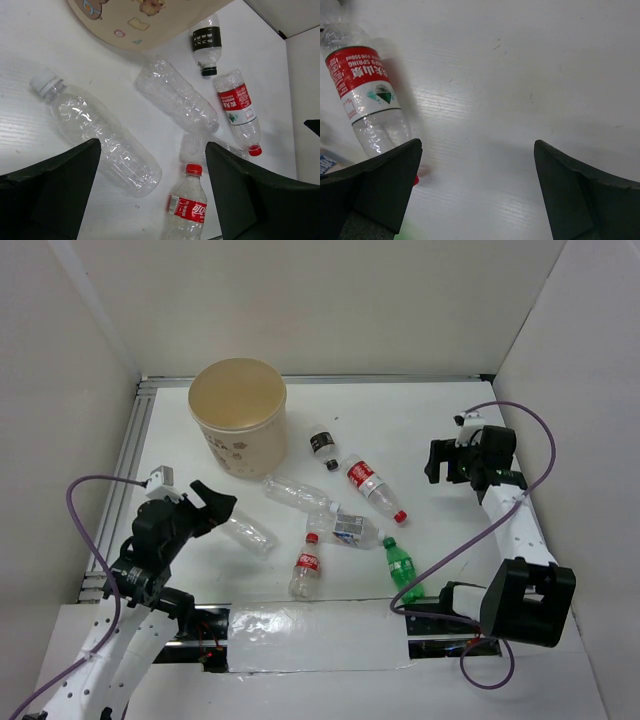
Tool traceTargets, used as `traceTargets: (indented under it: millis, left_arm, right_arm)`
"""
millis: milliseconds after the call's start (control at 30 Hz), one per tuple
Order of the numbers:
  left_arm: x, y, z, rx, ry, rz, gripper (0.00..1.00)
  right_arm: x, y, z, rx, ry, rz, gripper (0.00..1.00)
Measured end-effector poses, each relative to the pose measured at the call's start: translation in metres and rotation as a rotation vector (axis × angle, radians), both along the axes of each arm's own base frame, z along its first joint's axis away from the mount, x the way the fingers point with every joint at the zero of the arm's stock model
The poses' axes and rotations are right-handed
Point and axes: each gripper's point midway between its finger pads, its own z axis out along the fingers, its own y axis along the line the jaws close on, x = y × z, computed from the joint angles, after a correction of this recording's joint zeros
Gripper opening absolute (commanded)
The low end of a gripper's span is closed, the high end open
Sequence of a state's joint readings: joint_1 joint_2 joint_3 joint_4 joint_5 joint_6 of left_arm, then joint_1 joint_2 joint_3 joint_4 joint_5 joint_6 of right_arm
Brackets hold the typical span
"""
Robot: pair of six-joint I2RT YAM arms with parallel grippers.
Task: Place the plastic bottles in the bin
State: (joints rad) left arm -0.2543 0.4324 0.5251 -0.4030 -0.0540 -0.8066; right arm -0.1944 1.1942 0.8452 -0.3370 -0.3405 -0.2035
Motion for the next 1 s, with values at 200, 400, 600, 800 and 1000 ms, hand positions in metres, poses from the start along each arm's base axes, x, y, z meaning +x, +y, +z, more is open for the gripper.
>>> traceTargets:
  millis: [200,400,600,800,1000]
  left_arm:
    - [-0.008,-0.002,-0.018,-0.040,0.088,0.014,0.76]
    - [-0.010,-0.006,-0.029,-0.080,0.162,0.024,0.26]
    - [-0.016,-0.007,-0.056,-0.096,0.311,0.059,0.85]
    - [-0.021,-0.005,-0.077,-0.107,0.431,0.117,1.00]
    - [-0.017,-0.012,-0.109,-0.029,0.547,0.141,1.00]
  right_arm:
    - [-0.004,0.017,0.006,-0.060,0.012,0.117,1.00]
    - [-0.006,0.020,0.002,-0.129,0.031,0.143,0.53]
    - [-0.011,0.020,-0.005,-0.093,0.066,0.140,0.93]
    - [-0.010,0.030,-0.015,-0.069,0.097,0.177,0.94]
    - [-0.011,0.038,-0.019,-0.047,0.113,0.195,0.94]
